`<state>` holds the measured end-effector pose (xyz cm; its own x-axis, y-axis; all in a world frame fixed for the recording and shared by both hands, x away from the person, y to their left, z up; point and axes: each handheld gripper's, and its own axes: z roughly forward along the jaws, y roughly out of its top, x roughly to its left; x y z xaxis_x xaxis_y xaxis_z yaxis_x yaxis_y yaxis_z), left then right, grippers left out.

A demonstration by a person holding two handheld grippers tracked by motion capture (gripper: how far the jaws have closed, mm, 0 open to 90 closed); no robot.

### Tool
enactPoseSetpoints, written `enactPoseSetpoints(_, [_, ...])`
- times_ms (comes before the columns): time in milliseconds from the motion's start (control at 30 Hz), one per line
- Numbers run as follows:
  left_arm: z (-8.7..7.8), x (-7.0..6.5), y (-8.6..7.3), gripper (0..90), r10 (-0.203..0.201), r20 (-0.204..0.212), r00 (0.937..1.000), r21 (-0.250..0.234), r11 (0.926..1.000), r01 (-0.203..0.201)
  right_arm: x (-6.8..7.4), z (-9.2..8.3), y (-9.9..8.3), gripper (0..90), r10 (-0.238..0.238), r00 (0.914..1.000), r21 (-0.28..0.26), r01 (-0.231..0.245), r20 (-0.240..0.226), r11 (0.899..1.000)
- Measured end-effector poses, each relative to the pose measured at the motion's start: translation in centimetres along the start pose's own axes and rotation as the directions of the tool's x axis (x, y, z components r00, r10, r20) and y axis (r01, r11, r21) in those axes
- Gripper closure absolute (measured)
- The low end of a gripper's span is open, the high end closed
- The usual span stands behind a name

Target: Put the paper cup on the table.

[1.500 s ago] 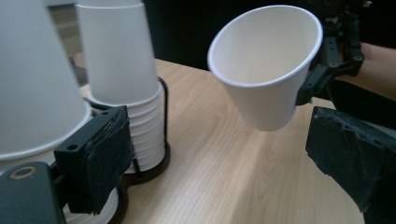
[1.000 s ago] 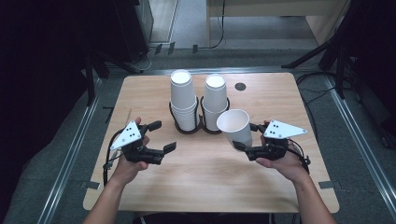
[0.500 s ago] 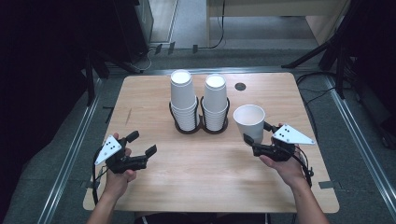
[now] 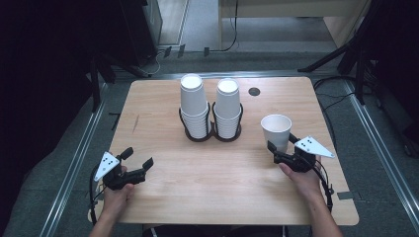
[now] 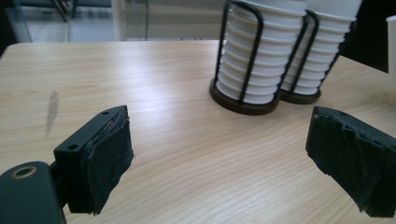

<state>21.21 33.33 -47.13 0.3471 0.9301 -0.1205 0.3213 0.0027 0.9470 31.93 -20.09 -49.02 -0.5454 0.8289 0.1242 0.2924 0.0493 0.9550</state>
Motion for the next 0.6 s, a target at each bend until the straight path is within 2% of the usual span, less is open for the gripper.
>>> enactPoseSetpoints(133, [-0.2, 0.5, 0.0, 7.2, -0.020, -0.019, 0.9996, -0.008, 0.9998, 0.020, -0.4, 0.5, -0.8, 23.1, 0.019, 0.9994, 0.020, -0.019, 0.028, 1.000])
enactPoseSetpoints(367, [-0.3, 0.6, -0.2, 7.2, -0.023, -0.024, 0.9995, -0.009, 0.9997, 0.022, -0.5, 1.0, -1.1, 23.2, 0.020, 0.9979, 0.030, -0.022, 0.062, 0.999])
enactPoseSetpoints(467, [-0.3, 0.6, -0.2, 7.2, -0.023, -0.028, 0.9993, -0.010, 0.9997, 0.023, -0.5, 1.1, -1.2, 23.2, 0.013, 0.9971, 0.035, -0.016, 0.075, 0.999])
enactPoseSetpoints(600, [-0.3, 0.6, -0.2, 7.2, -0.017, -0.033, 0.9993, -0.009, 0.9998, 0.017, -0.1, 1.4, -1.4, 23.4, -0.025, 0.9943, 0.051, 0.020, 0.103, 0.998])
